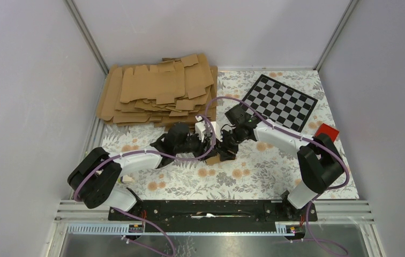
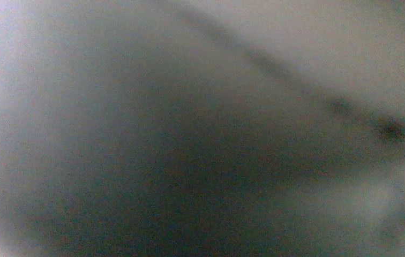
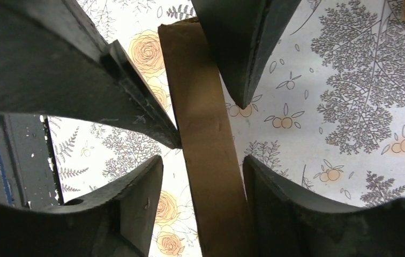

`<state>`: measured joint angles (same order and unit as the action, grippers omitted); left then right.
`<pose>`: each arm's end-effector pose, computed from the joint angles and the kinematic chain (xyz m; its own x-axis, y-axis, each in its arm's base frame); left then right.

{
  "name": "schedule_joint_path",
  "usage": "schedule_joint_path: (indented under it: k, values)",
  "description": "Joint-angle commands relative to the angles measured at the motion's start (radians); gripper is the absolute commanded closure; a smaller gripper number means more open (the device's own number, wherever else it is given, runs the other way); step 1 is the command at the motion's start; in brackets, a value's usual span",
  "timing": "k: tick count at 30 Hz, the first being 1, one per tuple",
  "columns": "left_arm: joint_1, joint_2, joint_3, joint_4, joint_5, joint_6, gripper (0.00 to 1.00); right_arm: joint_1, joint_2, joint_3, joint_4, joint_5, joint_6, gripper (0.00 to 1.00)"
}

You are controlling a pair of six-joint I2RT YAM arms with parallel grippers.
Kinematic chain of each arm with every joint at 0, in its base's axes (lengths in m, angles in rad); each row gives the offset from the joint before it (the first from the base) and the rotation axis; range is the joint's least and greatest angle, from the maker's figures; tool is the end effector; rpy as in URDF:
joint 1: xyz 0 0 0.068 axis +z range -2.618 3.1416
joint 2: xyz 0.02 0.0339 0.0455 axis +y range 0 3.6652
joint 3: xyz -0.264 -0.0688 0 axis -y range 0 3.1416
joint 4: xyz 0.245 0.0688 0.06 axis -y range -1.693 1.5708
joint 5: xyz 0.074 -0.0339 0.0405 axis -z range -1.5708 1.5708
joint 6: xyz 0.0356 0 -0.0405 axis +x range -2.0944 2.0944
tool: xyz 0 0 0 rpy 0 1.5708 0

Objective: Fold the paper box

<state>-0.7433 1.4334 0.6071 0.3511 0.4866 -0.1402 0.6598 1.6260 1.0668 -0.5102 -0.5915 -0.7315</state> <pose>0.2006 -0.2070 0.1872 -0.4599 0.2550 -0.8506 0.8484 0.4090 -0.3361 0.2437 0.2142 0.2072 -0.0343 -0.7284 -0.6843 -0.9991 0.0068 0.0428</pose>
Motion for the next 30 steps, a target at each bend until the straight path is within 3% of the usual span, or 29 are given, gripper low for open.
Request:
schedule_joint_path:
  k: [1, 9, 15, 18, 26, 30]
  values:
    - [-0.059, 0.018, 0.037, -0.053, -0.085, 0.095, 0.66, 0.004, -0.041, 0.008, 0.115, 0.031, 0.082, 0.25]
    - [-0.073, 0.007, 0.048, -0.071, -0.157, 0.097, 0.66, -0.044, -0.223, -0.124, 0.335, 0.037, 0.178, 0.15]
    - [-0.088, 0.011, 0.048, -0.069, -0.21, 0.097, 0.66, -0.056, -0.404, -0.299, 0.604, 0.225, 0.308, 0.02]
    - [-0.092, 0.022, 0.053, -0.07, -0.216, 0.098, 0.66, -0.06, -0.469, -0.386, 0.723, 0.304, 0.351, 0.0]
    - [-0.101, 0.029, 0.063, -0.086, -0.218, 0.108, 0.66, -0.086, -0.481, -0.401, 0.752, 0.289, 0.401, 0.0]
    - [-0.11, 0.019, 0.059, -0.086, -0.236, 0.111, 0.66, -0.108, -0.516, -0.407, 0.756, 0.358, 0.543, 0.0]
